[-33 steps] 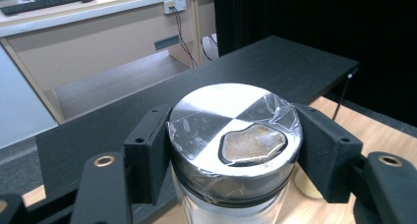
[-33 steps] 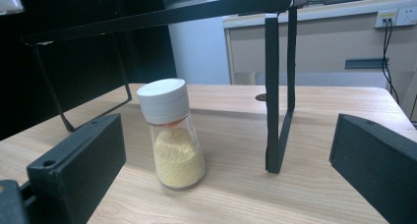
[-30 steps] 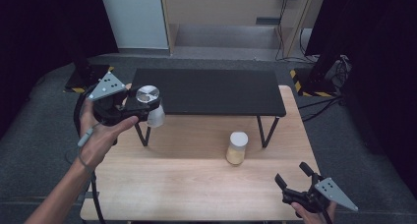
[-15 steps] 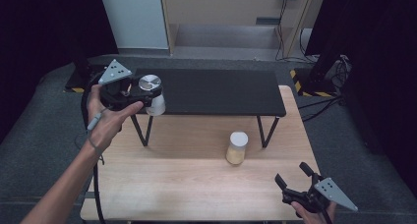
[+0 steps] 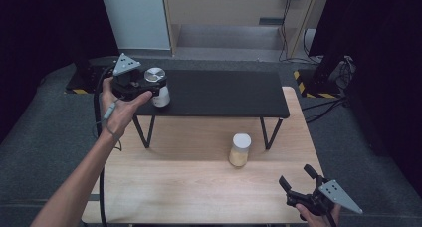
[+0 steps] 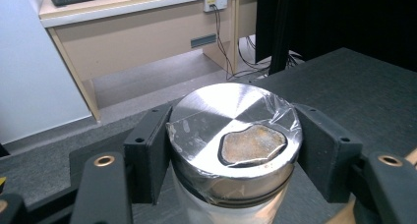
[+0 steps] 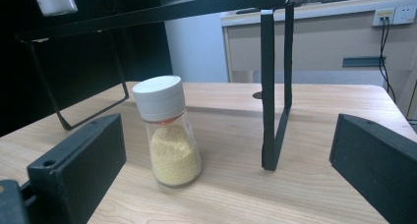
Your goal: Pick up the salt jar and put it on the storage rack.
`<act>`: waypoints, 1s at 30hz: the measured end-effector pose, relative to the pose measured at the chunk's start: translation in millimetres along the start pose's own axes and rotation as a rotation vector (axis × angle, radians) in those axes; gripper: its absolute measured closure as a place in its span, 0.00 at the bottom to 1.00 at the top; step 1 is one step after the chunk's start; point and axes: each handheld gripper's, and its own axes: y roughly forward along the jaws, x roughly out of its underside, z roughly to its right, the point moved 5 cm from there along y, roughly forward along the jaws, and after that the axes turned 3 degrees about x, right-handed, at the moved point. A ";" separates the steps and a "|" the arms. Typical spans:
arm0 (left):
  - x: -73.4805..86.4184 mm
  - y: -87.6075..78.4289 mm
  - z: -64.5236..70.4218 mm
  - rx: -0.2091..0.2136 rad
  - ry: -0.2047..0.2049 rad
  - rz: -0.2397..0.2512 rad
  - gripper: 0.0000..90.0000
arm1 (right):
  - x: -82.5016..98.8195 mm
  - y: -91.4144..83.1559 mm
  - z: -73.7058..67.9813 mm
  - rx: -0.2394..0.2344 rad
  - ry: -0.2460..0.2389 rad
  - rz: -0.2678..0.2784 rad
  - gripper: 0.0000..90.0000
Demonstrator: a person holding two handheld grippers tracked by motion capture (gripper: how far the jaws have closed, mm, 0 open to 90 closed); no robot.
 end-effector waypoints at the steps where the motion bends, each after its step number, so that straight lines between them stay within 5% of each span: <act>1: -0.6 1.4 -1.1 -0.003 0.005 -0.006 0.37 | 0.0 -0.1 0.0 0.001 0.000 0.000 0.01; 11: 1.3 15.1 -10.8 -0.036 -0.049 0.004 0.37 | 0.2 0.1 -0.3 0.003 0.001 -0.005 0.01; 30: 4.5 33.7 -16.3 -0.057 -0.055 -0.015 0.37 | 1.0 1.0 1.4 0.001 0.008 -0.011 0.01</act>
